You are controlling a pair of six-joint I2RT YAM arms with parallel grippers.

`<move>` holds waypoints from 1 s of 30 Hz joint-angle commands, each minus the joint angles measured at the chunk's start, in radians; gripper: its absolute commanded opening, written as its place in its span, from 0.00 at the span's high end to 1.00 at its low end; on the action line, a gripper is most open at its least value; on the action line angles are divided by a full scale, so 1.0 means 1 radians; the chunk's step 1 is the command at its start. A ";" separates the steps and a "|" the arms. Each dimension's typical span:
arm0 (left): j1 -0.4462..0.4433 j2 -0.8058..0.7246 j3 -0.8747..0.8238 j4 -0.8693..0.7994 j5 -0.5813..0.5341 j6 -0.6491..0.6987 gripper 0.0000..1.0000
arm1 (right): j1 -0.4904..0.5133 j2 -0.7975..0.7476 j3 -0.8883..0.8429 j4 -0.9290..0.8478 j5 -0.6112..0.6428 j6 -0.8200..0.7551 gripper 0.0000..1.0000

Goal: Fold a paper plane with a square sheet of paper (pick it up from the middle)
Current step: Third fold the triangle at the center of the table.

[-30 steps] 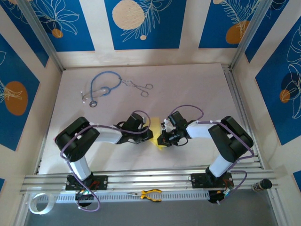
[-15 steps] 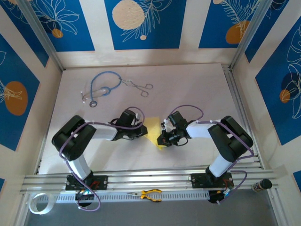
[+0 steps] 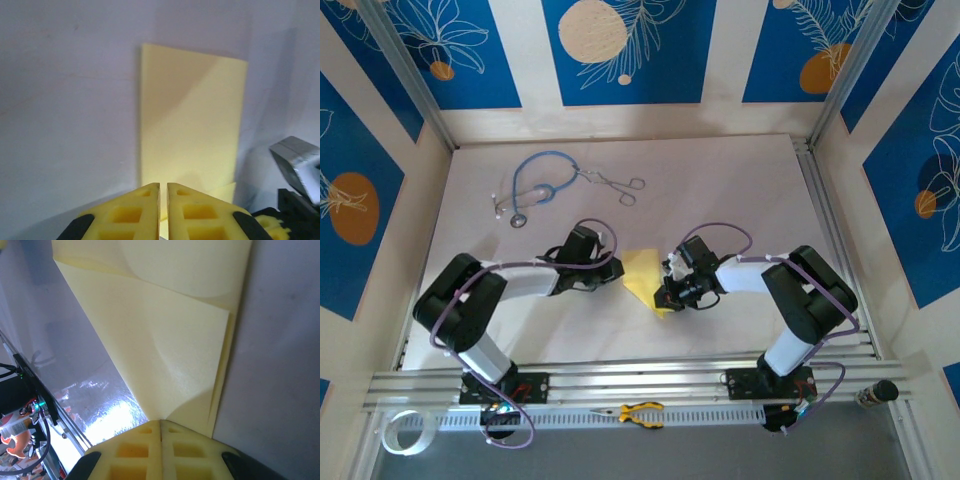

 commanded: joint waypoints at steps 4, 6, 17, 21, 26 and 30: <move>-0.088 -0.029 0.053 -0.023 -0.003 -0.024 0.87 | 0.000 0.028 -0.016 -0.112 0.082 -0.013 1.00; -0.121 -0.011 0.063 -0.007 0.004 -0.039 0.86 | -0.001 0.026 -0.016 -0.113 0.083 -0.011 1.00; -0.171 0.133 0.055 -0.015 -0.061 -0.082 0.90 | -0.001 0.035 -0.017 -0.113 0.082 -0.012 1.00; -0.153 0.149 0.019 0.008 -0.068 -0.087 0.90 | -0.001 0.035 -0.015 -0.118 0.080 -0.022 1.00; -0.138 0.161 -0.023 0.096 -0.025 -0.105 0.90 | -0.001 0.010 -0.001 -0.119 0.053 -0.020 1.00; -0.138 0.174 -0.043 0.149 0.002 -0.130 0.91 | 0.018 -0.055 0.045 -0.153 0.039 -0.037 1.00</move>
